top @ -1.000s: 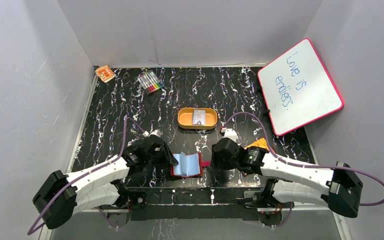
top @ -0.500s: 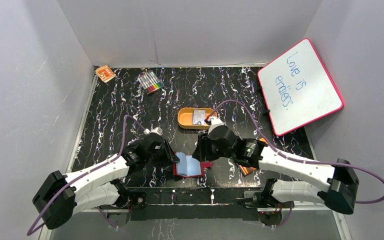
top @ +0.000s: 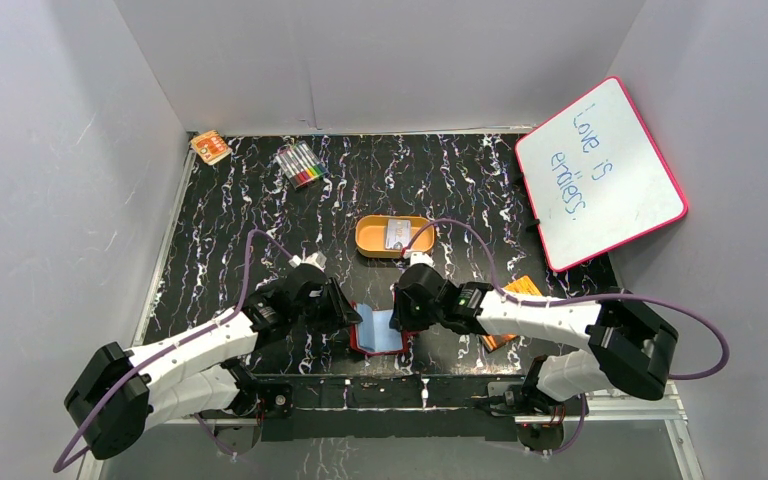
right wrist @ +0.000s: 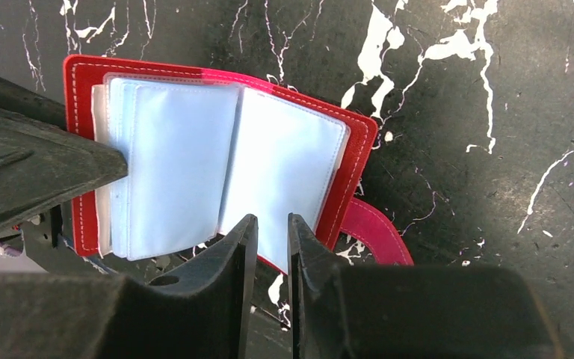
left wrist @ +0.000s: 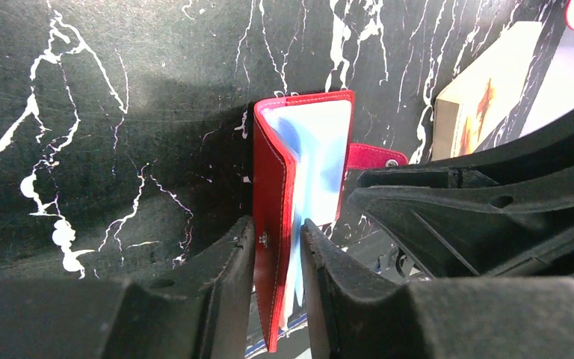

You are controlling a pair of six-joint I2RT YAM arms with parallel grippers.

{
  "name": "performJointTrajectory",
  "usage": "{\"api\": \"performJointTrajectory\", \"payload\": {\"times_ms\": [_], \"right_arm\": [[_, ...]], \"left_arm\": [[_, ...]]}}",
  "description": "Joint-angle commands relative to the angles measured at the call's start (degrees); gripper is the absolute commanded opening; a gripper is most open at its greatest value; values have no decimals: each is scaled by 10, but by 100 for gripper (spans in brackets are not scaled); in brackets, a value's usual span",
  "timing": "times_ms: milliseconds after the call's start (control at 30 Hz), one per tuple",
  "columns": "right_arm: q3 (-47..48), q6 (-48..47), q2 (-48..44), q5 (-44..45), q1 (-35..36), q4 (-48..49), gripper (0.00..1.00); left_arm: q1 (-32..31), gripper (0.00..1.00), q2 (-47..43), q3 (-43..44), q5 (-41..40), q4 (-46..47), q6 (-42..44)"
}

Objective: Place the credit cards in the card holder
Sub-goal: Open the card holder at the center of the board.

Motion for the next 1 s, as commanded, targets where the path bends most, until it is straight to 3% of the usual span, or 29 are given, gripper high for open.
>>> {"api": "performJointTrajectory", "payload": {"times_ms": [0, 267, 467, 767, 967], "right_arm": [[-12, 11, -1, 6, -5, 32, 29], [-25, 18, 20, -1, -11, 45, 27], [-32, 17, 32, -2, -16, 43, 26], [-73, 30, 13, -2, -25, 57, 29], [-83, 28, 2, -4, -26, 61, 34]], "left_arm": [[0, 25, -21, 14, 9, 3, 4], [0, 19, -16, 14, 12, 3, 8], [0, 1, -6, 19, 20, 1, 17], [-1, 0, -15, 33, 28, -12, 22], [0, 26, -8, 45, 37, -12, 25]]}}
